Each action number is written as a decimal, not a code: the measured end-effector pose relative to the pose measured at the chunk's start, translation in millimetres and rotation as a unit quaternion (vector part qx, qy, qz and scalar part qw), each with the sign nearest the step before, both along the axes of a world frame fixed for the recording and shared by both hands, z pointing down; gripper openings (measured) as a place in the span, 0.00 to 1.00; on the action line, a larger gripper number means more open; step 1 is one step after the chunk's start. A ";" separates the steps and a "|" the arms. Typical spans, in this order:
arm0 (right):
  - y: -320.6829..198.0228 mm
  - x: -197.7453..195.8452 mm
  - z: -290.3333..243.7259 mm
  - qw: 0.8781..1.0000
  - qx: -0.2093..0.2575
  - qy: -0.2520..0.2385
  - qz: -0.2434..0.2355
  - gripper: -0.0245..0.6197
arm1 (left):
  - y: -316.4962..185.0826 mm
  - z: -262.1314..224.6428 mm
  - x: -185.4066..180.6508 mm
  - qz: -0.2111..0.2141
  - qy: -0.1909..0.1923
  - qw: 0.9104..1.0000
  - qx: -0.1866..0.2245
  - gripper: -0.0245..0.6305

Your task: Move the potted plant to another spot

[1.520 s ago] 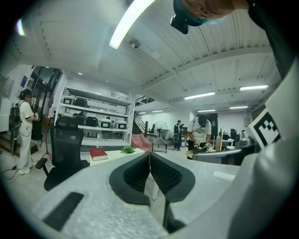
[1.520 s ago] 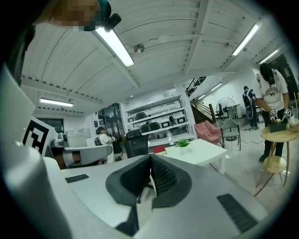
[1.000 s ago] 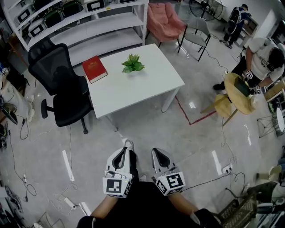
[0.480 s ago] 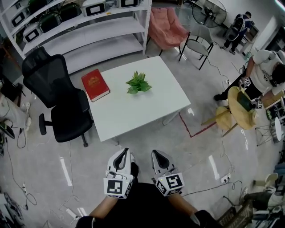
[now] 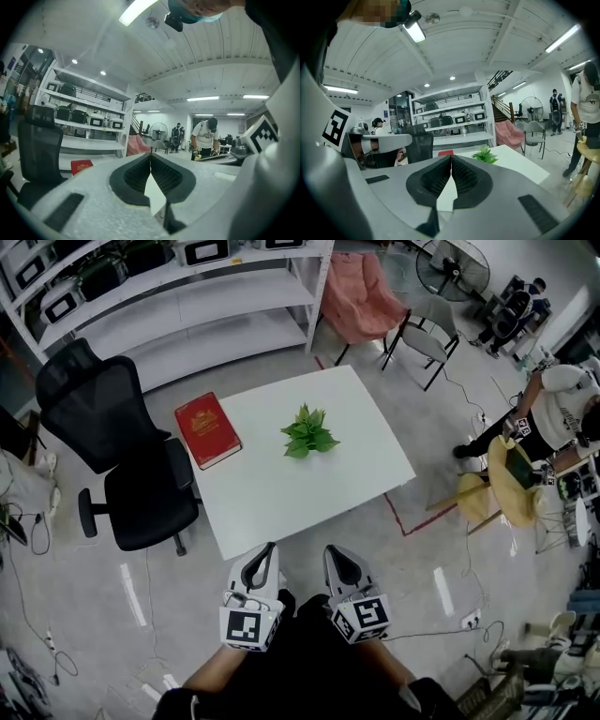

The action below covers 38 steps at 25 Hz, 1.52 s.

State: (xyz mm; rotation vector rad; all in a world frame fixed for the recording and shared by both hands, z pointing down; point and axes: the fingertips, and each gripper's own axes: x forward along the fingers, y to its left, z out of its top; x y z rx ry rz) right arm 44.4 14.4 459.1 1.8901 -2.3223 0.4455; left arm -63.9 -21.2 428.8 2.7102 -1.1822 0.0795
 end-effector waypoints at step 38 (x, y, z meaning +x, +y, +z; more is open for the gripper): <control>-277.5 76.8 176.8 0.920 -0.170 0.306 -0.176 0.06 | -233.0 38.7 70.1 -0.066 -0.012 0.996 -0.051 0.06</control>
